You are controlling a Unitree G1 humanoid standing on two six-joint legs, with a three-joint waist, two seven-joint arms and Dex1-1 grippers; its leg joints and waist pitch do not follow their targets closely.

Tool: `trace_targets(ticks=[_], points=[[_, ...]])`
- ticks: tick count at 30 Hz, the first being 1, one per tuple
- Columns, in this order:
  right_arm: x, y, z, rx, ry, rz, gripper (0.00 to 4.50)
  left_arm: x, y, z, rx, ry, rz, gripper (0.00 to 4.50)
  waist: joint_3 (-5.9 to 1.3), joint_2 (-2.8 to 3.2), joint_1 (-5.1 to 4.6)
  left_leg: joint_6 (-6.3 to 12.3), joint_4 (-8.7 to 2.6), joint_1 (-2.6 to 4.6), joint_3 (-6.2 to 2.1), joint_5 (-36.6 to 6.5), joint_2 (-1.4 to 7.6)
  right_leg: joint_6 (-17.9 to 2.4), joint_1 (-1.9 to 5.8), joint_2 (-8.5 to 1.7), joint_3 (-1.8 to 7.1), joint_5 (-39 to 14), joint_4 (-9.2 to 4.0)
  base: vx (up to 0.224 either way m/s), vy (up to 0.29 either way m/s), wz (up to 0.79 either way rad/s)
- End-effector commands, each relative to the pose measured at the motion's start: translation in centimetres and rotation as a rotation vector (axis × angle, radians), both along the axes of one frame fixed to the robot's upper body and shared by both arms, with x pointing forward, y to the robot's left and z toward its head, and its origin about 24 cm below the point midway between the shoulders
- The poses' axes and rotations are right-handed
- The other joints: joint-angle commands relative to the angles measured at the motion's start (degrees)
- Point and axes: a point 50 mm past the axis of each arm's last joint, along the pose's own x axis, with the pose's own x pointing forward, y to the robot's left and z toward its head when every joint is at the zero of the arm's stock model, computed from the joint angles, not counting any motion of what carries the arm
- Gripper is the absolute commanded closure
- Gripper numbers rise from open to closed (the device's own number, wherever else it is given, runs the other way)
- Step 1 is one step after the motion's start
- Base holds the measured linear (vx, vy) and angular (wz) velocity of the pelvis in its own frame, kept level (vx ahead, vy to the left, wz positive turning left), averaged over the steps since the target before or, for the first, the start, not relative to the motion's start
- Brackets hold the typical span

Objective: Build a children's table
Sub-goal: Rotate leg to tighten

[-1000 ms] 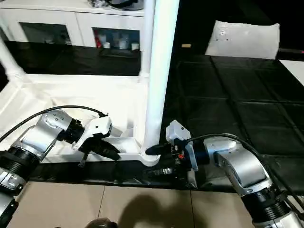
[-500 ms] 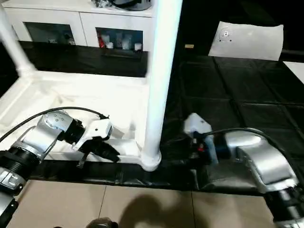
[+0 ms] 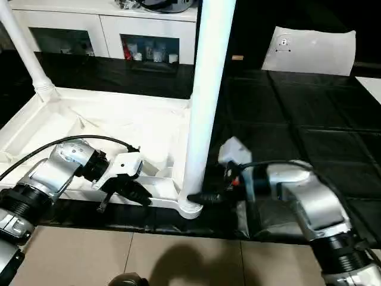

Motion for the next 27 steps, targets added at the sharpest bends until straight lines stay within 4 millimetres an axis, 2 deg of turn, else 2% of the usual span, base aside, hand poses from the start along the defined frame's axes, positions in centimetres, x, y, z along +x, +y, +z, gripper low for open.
trace_targets(ticks=[1,2,3,4,5,6,7,10,13,16,18,20,21,22,23,24,25,26,27], points=[[0.0,0.4,0.1,0.000,0.010,0.030,1.22,-0.2,-1.1,0.6,-0.007,-0.015,-0.084,4.50,-4.01,-0.11,-0.45,1.90,-3.90,1.10,-2.03,-8.91,5.01,-7.40,2.74,-7.04,4.47,-16.01,-4.59,0.000,0.000,0.00],[-0.1,0.5,-0.1,-0.003,0.016,0.035,1.35,-0.3,-1.0,0.5,0.003,-0.012,-0.091,4.50,-4.04,-0.21,-0.43,2.02,-3.91,1.13,-2.10,-8.40,5.06,-7.47,2.74,-7.03,4.47,-15.56,-4.35,0.000,0.000,0.00],[-0.3,0.5,-0.2,0.002,0.028,0.038,1.47,-0.3,-1.0,0.4,-0.012,-0.006,-0.076,4.50,-4.03,0.28,-0.37,1.95,-3.94,1.17,-2.17,-8.56,5.15,-7.55,2.60,-7.00,4.46,-15.38,-4.36,0.000,0.000,0.00],[-0.3,0.5,-0.2,0.004,0.032,0.039,1.54,-0.3,-1.0,0.3,-0.018,-0.003,-0.071,4.50,-4.08,0.14,-0.44,1.89,-3.93,1.17,-2.14,-8.64,5.17,-7.62,2.65,-6.98,4.46,-15.03,-4.37,0.000,0.000,0.00],[-0.3,0.5,-0.2,0.004,0.031,0.036,1.59,-0.4,-0.9,0.2,-0.007,-0.005,-0.075,4.50,-4.09,-0.33,-0.53,1.91,-3.96,1.20,-2.09,-8.56,5.22,-7.85,2.63,-6.95,4.49,-14.37,-4.30,0.000,0.000,0.00],[-0.2,0.5,-0.3,0.006,0.032,0.034,1.67,-0.5,-0.8,0.1,-0.008,0.006,-0.074,4.50,-4.06,-0.27,-0.49,1.91,-3.94,1.20,-2.11,-8.56,5.19,-7.95,2.63,-7.03,4.50,-14.40,-4.21,0.000,0.000,0.00],[-0.2,0.5,-0.3,0.007,0.033,0.033,1.79,-0.6,-0.8,0.1,-0.011,0.009,-0.073,4.50,-4.01,0.11,-0.44,1.73,-3.97,1.18,-2.14,-8.98,5.19,-7.93,2.60,-7.10,4.50,-14.99,-4.33,0.000,0.000,0.00],[-0.2,0.7,-0.4,0.019,0.037,0.031,1.96,-0.9,-0.6,-0.2,-0.010,0.019,-0.074,4.50,-3.98,0.20,-0.45,1.45,-4.01,1.17,-2.17,-9.39,5.12,-7.68,2.65,-7.14,4.50,-16.11,-4.43,0.000,0.000,0.00],[-0.5,0.8,-0.6,0.022,0.052,0.040,2.35,-0.8,-0.6,-0.2,-0.012,0.018,-0.065,4.50,-3.96,-0.15,-0.61,1.64,-3.99,1.23,-2.05,-9.14,5.10,-7.58,2.57,-6.99,4.51,-16.13,-4.47,0.000,0.000,0.00],[-0.8,1.0,-0.7,0.036,0.070,0.038,2.44,-0.8,-0.7,-0.3,-0.026,0.024,-0.047,4.50,-4.00,-0.25,-0.59,1.74,-3.98,1.23,-2.03,-8.73,5.10,-7.48,2.60,-7.01,4.56,-15.84,-4.39,0.000,0.000,0.00],[-1.2,1.3,-0.8,0.057,0.088,0.029,2.51,-0.6,-0.9,-0.3,-0.032,0.024,0.003,4.50,-4.00,-0.02,-0.59,1.69,-4.00,1.22,-2.07,-8.56,5.14,-7.43,2.62,-7.04,4.59,-15.59,-4.34,0.000,0.000,0.00],[-1.3,1.7,-0.9,0.076,0.095,-0.005,2.51,-0.3,-1.3,-0.3,-0.045,0.024,0.055,4.50,-3.92,-0.27,-0.63,1.68,-4.03,1.29,-2.06,-8.83,5.12,-7.38,2.57,-7.02,4.57,-16.14,-4.50,0.000,0.000,0.00],[-1.3,2.0,-1.0,0.080,0.096,-0.034,2.52,-0.2,-1.5,-0.2,-0.061,0.032,0.084,4.50,-3.83,-0.02,-0.54,1.37,-4.07,1.38,-2.18,-9.34,5.10,-7.22,2.51,-7.15,4.55,-17.38,-4.61,0.000,0.000,0.00],[-1.2,2.5,-1.3,0.078,0.088,-0.084,2.52,0.1,-1.9,0.0,-0.080,0.034,0.134,4.50,-3.71,-0.07,-0.76,1.17,-4.17,1.33,-2.11,-9.73,5.07,-7.02,2.50,-7.06,4.56,-18.17,-4.78,0.000,0.000,0.00],[-0.9,2.9,-1.7,0.067,0.079,-0.143,2.52,0.4,-2.3,0.0,-0.093,0.026,0.177,4.50,-3.49,-0.02,-1.03,0.32,-4.29,1.50,-2.24,-11.34,5.06,-6.75,2.30,-7.12,4.45,-20.67,-5.17,0.000,0.000,0.00],[-0.2,3.6,-2.2,0.051,0.069,-0.263,2.52,0.9,-3.0,0.1,-0.108,0.005,0.248,4.50,-3.07,-0.23,-1.50,-0.65,-4.36,1.78,-2.34,-13.83,4.74,-5.86,2.17,-7.14,4.14,-25.61,-5.72,0.000,0.000,0.00],[0.0,3.8,-2.3,0.049,0.067,-0.290,2.52,1.0,-3.2,0.1,-0.111,0.000,0.265,4.50,-2.93,-0.14,-1.69,-1.23,-4.33,1.99,-2.44,-15.07,4.55,-5.21,2.08,-7.24,3.93,-28.60,-6.10,0.000,0.000,0.00],[0.3,4.0,-2.4,0.048,0.067,-0.330,2.53,1.2,-3.5,0.1,-0.115,-0.007,0.287,4.50,-2.70,-0.17,-1.96,-1.53,-4.19,2.42,-2.47,-16.78,4.30,-4.20,1.82,-7.28,3.66,-32.14,-6.81,0.000,0.000,0.00],[0.9,4.7,-2.4,0.067,0.078,-0.403,2.55,1.6,-4.2,0.2,-0.142,-0.009,0.346,4.50,-2.65,-0.27,-2.73,-1.76,-3.79,3.15,-2.67,-18.99,3.80,-1.52,1.84,-7.49,3.13,-37.68,-8.07,0.000,0.000,0.00]])
